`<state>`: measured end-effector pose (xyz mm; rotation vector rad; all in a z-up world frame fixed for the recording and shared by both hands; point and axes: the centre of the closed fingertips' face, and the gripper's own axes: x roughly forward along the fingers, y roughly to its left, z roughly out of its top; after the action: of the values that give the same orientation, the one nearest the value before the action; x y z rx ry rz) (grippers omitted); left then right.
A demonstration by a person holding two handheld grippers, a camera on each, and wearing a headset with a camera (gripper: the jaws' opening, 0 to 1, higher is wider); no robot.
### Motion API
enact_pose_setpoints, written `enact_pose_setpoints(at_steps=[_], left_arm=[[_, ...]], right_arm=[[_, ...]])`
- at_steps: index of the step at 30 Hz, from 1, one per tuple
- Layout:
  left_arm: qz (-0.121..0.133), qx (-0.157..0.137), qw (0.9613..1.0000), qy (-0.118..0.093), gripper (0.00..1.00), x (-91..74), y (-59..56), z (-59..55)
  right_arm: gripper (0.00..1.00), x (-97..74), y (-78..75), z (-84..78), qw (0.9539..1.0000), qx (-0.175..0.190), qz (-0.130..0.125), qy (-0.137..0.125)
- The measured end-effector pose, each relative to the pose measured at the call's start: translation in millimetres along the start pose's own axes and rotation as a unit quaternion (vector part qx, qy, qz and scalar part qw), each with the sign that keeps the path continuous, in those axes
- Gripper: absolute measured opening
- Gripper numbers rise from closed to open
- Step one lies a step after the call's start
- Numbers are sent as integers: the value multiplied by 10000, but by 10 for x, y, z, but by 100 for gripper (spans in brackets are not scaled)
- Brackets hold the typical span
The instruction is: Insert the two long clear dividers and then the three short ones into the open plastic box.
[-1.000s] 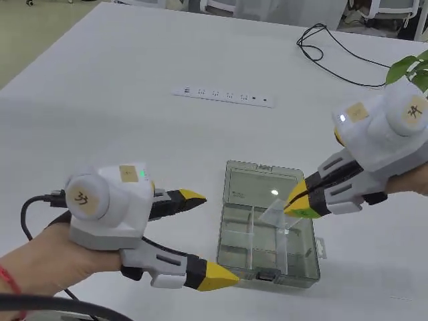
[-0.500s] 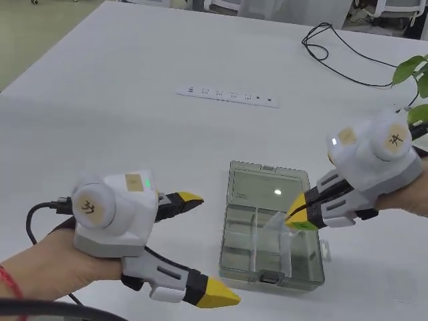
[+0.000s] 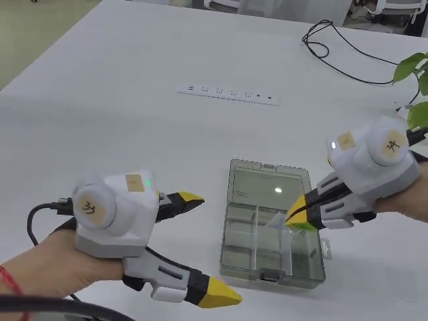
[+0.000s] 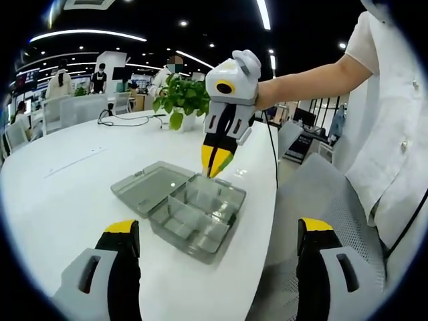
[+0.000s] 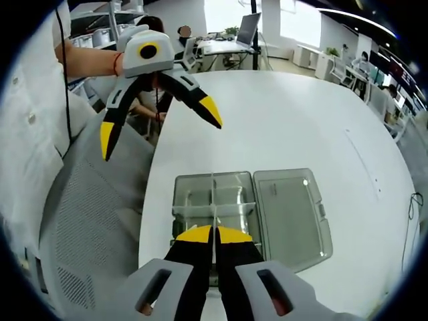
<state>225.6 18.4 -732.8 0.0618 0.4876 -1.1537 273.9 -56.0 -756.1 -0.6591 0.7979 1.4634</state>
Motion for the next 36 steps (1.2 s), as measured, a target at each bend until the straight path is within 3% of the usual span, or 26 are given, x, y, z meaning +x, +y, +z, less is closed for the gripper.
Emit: enact_pose_setpoints(at_steps=[9,22,36], left_arm=[[2,-31,10000,6,100,-4,-14,-13],[-35,-39,10000,-2,100,9,-31,-16],[-58,-26,10000,8,100,15,-34,-24]], right_arm=[[3,69,-2,2,9997,-226,-45,-99],[2,126,29,36,9993,-277,-95,-242],[3,334,33,-24,9995,-298,-47,-3]])
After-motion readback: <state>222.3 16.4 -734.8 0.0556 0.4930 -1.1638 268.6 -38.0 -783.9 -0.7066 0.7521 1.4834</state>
